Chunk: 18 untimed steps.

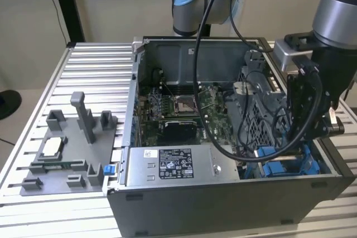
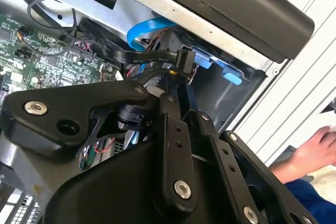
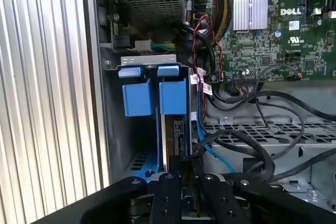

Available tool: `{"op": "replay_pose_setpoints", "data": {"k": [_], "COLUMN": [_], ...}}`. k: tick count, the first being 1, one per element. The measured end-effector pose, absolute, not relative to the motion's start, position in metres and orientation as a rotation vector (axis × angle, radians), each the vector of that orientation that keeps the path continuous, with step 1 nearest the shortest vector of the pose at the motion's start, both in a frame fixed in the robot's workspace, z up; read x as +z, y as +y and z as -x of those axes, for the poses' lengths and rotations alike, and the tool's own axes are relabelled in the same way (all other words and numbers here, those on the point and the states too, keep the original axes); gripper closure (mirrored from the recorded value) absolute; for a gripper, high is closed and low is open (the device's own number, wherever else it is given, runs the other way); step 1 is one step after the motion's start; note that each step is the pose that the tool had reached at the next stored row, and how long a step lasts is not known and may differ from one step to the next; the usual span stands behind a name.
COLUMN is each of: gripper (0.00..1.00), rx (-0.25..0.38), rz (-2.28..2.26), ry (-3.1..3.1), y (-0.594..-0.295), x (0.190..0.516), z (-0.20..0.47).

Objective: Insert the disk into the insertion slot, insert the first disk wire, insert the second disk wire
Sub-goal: 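Insert the first disk wire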

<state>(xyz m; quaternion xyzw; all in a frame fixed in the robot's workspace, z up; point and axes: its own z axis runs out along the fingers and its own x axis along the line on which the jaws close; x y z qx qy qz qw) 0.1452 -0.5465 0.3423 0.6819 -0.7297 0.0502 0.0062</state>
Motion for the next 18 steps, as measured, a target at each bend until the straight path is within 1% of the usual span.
{"op": "replay_pose_setpoints", "data": {"k": [18], "gripper": [1.00], "rx": [0.160], "rz": [-2.136], "ry": [-2.284], "y": [-0.5470], "x": [0.3352], "z": [-0.1452]}}
